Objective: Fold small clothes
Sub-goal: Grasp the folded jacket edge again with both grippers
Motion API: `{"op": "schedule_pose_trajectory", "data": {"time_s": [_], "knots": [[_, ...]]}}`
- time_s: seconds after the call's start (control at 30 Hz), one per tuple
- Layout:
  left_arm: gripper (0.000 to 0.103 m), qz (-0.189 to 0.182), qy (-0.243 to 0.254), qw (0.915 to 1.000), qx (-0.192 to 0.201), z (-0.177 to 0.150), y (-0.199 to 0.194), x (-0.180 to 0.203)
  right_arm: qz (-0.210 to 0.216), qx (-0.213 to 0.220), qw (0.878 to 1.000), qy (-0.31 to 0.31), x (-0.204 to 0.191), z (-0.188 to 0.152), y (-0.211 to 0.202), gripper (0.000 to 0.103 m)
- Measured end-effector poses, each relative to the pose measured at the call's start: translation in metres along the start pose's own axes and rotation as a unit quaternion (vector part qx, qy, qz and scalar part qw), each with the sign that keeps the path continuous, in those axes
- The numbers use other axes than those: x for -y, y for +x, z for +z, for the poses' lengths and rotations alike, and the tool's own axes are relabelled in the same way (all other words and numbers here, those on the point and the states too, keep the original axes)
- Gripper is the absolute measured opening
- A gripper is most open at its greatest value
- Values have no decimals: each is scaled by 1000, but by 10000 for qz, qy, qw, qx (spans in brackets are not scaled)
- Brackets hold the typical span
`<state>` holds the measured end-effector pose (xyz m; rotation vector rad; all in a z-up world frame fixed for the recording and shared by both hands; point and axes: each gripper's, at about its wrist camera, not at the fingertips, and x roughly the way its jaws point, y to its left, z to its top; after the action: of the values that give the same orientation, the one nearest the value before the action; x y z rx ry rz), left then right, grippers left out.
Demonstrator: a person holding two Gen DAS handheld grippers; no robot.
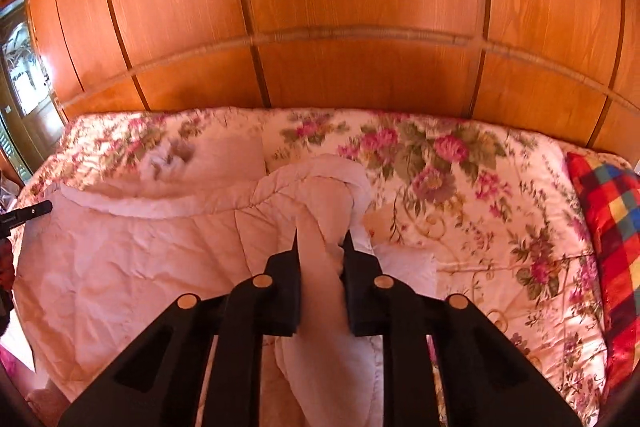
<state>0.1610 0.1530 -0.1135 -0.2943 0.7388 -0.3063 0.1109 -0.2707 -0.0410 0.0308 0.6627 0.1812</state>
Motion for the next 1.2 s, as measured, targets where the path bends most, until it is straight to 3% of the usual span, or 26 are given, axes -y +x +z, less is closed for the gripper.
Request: {"op": "schedule_pose_trajectory", "data": {"time_s": [0.23, 0.4, 0.67, 1.0, 1.13, 1.2], "knots": [[4, 368, 56, 9959, 827, 22, -29, 22, -57, 274, 9989, 386, 3, 22, 0, 13], [4, 854, 97, 9903, 1090, 36, -7, 33, -288, 190, 9960, 821, 15, 22, 30, 13], [4, 1550, 370, 9839, 805, 31, 55, 33, -522, 16, 9934, 1018, 26, 10, 69, 17], [5, 1605, 236, 9864, 281, 25, 107, 12, -554, -48, 9894, 1341, 44, -11, 105, 31], [5, 1682, 302, 9851, 171, 23, 117, 13, -665, -85, 9864, 1499, 50, -13, 109, 50], [5, 1657, 269, 9857, 159, 23, 117, 12, -661, -45, 9850, 1595, 52, -14, 108, 54]]}}
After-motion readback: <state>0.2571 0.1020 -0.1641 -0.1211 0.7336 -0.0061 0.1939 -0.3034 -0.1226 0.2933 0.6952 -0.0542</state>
